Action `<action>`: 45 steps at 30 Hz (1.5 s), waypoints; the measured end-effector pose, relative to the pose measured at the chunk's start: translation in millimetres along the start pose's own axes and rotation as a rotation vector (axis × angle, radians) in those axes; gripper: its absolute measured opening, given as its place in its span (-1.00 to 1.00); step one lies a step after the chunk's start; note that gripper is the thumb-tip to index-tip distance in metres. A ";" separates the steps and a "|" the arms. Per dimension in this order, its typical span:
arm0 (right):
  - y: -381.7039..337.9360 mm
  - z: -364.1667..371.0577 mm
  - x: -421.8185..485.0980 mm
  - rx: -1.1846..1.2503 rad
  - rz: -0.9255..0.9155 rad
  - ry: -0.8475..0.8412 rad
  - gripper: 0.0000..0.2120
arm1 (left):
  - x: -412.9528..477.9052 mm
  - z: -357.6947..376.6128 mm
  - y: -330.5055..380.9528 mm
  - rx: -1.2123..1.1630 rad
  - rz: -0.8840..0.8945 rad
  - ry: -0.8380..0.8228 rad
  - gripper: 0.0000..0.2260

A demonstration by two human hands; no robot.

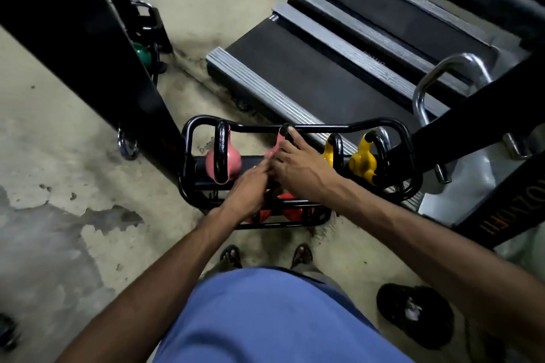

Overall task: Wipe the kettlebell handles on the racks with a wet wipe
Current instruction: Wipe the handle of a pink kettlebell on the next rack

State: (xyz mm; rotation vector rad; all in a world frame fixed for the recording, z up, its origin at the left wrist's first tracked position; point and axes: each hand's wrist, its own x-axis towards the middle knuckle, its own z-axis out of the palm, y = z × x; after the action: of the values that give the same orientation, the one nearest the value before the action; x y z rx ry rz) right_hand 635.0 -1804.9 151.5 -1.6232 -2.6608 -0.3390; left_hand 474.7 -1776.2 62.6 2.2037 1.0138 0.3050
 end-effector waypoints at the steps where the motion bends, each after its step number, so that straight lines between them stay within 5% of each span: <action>1: -0.4 -1.6 0.3 -0.039 -0.051 0.035 -0.59 | -3.1 -0.7 0.8 0.015 -0.007 -0.001 -0.41; 5: -5.0 -17.5 -11.2 0.088 -0.027 0.295 -0.70 | -4.4 -4.0 4.8 0.031 0.074 0.053 -0.49; 8: -6.4 -23.5 -38.1 0.203 0.088 0.227 -0.93 | -0.5 -6.0 6.4 -0.018 0.158 -0.028 -0.40; 16: -18.1 -8.0 -45.9 1.065 0.938 0.432 -0.90 | -0.8 -12.7 9.5 -0.086 0.051 -0.092 -0.32; 25: -40.7 2.6 -57.6 1.403 1.007 0.303 -0.68 | -0.2 -11.9 11.3 -0.111 0.066 -0.090 -0.51; 32: -19.4 4.9 -48.9 1.740 1.001 0.301 -0.75 | 1.1 -15.9 10.4 -0.133 0.052 -0.117 -0.71; 34: -21.9 6.2 -53.9 1.680 1.024 0.333 -0.80 | 1.0 -18.6 11.7 -0.137 0.063 -0.126 -0.67; 37: -32.2 9.7 -66.4 1.269 0.985 0.411 -0.91 | -0.2 -18.5 14.1 -0.147 0.061 -0.125 -0.46; 40: -32.7 9.3 -69.4 0.788 0.618 0.425 -0.94 | -0.9 -17.5 14.4 -0.152 0.047 -0.121 -0.39; 45: -5.9 7.1 -52.3 0.134 0.096 0.180 -0.80 | -1.2 -19.1 19.8 -0.150 0.048 -0.098 -0.36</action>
State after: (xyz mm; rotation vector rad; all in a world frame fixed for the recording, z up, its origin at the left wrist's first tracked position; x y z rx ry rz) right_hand 654.8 -1852.1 137.3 -1.5914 -2.4106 -0.2832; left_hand 476.6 -1776.9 90.1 2.0887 0.8586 0.2820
